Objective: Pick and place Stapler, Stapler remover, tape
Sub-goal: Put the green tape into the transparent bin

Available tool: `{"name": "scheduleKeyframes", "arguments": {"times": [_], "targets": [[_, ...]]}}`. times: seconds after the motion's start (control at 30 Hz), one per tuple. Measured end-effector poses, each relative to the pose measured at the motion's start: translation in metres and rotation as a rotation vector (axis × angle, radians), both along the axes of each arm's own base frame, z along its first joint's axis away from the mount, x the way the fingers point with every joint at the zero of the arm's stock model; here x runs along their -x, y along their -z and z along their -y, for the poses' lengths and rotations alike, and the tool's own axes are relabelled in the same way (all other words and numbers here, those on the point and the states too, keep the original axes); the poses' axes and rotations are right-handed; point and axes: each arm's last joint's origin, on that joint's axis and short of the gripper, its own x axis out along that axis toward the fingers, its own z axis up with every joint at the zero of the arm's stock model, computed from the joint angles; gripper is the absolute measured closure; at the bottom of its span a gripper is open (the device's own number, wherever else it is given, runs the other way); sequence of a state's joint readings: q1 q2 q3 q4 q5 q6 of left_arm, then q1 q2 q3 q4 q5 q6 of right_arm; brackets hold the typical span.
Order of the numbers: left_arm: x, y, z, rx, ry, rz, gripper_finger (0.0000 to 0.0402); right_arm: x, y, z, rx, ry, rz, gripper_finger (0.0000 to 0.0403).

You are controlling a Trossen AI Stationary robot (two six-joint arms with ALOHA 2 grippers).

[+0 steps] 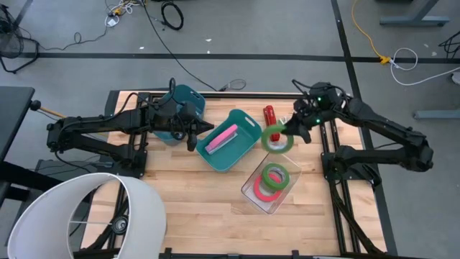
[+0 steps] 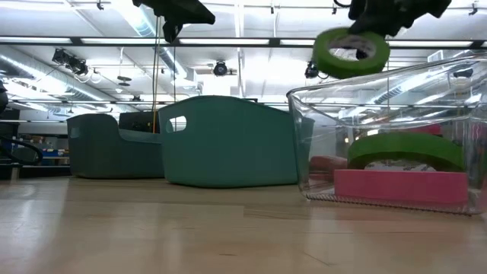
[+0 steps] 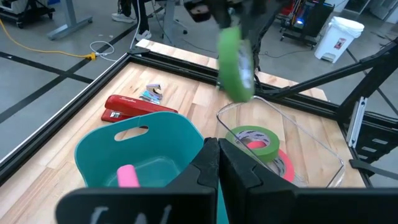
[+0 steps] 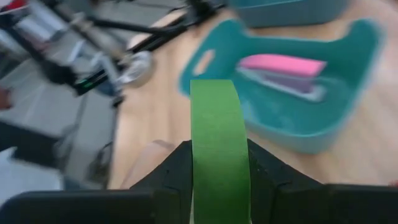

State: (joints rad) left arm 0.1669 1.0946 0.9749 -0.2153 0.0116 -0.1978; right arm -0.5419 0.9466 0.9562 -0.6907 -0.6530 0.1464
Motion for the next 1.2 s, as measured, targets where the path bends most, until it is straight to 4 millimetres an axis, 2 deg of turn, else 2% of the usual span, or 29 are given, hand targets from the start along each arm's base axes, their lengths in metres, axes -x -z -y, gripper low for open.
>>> {"name": "scheduleKeyframes", "arguments": {"times": [0.43, 0.73, 0.87, 1.03, 1.2], "targets": [[0.0, 0.0, 0.0, -0.001, 0.0, 0.0, 0.0392, -0.011, -0.001, -0.036, -0.089, -0.259, 0.009, 0.0296], [0.0, 0.0, 0.0, -0.002, 0.001, 0.0, 0.0392, -0.017, 0.001, -0.057, -0.109, -0.363, -0.011, 0.0295], [0.0, 0.0, 0.0, -0.003, 0.001, 0.0, 0.0392, -0.023, 0.005, -0.062, -0.113, -0.391, -0.041, 0.0295], [0.0, 0.0, 0.0, -0.002, 0.001, 0.0, 0.0392, -0.036, 0.016, -0.067, -0.01, -0.449, -0.064, 0.0295], [0.0, 0.0, 0.0, -0.002, 0.001, 0.0, 0.0392, -0.048, 0.027, -0.075, 0.016, -0.531, -0.093, 0.0295]]}}
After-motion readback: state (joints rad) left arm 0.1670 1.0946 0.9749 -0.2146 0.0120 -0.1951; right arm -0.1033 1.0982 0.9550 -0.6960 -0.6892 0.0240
